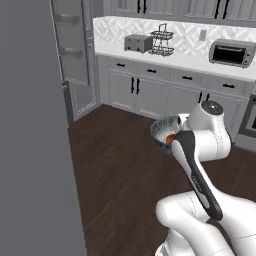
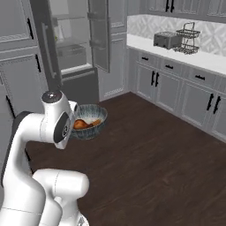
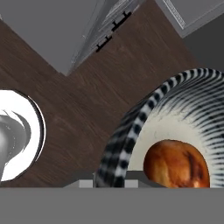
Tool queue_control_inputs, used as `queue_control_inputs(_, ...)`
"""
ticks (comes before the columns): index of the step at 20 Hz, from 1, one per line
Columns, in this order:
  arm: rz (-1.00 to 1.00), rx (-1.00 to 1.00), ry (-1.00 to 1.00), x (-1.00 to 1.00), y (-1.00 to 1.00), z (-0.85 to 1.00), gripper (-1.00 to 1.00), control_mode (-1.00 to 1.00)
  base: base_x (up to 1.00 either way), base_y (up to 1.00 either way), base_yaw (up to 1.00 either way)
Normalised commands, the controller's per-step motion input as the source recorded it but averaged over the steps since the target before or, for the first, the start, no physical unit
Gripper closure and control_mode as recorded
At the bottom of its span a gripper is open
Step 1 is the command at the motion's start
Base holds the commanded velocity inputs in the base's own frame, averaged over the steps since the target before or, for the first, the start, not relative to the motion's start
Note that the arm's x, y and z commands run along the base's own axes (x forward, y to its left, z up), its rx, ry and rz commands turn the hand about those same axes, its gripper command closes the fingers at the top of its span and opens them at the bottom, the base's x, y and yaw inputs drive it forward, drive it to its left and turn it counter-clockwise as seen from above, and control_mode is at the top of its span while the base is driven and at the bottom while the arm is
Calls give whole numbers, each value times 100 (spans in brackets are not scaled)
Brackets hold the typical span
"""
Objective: Pick the chicken drumstick and carrot from their plates and place them in the bowl. Then put the bowl in the fridge.
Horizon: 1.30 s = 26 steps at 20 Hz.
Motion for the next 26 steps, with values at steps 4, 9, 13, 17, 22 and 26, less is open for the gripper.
queue_control_inputs(4, 0, 0, 0, 0, 0, 0, 100, 100, 100, -37, 16)
queue_control_inputs(9, 0, 0, 0, 0, 0, 0, 100, 100, 100, -25, 21)
queue_control_inputs(13, 0, 0, 0, 0, 0, 0, 100, 100, 100, -3, 33)
queue_control_inputs(17, 0, 0, 0, 0, 0, 0, 100, 100, 100, -2, 31)
queue_control_inputs(22, 0, 0, 0, 0, 0, 0, 100, 100, 100, 0, 22)
queue_control_inputs(26, 0, 0, 0, 0, 0, 0, 100, 100, 100, 0, 16)
